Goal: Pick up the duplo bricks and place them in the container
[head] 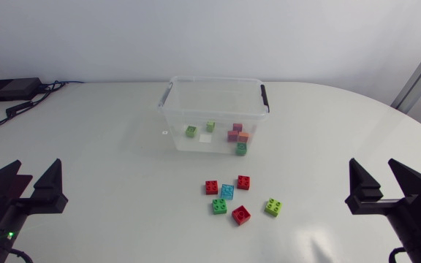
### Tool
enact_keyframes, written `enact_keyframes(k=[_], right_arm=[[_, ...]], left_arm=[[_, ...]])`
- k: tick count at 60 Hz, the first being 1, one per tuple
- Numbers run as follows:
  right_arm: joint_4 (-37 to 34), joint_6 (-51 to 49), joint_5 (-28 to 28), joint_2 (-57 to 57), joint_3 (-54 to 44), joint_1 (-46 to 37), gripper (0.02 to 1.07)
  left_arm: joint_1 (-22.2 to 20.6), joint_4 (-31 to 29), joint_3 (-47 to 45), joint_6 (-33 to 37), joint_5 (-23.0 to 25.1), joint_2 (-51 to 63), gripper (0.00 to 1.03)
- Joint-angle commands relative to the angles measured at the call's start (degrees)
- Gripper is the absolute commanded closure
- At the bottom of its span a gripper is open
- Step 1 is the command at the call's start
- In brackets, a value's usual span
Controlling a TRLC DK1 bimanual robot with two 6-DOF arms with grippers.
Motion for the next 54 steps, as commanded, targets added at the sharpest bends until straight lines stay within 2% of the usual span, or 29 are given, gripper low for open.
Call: enact_keyframes(k=[1,19,30,46,54], right_arm=[[-0.4,0.9,0.2,-0.4,-1.1,0.2,0.06],[1.3,0.9,0.1,-0.5,-1.1,0.2,0.06],[1.6,1.1,0.0,1.6,4.8,2.5,0.07],[0.8,0.2,0.0,29.1,20.6,5.8,0.07],[-10.4,0.2,-5.6,47.4,30.9,5.5,0.07]], left_arm=[[0.1,-0.3,-0.8,-1.1,0.1,-0.5,0.05],[0.1,-0.3,-0.8,-1.1,0.1,-0.5,0.05],[0.2,-0.3,-0.8,-1.1,0.1,-0.5,0.05],[0.2,-0.2,-0.8,-1.0,0.1,-0.5,0.05],[0.2,-0.2,-0.8,-1.0,0.1,-0.5,0.05]])
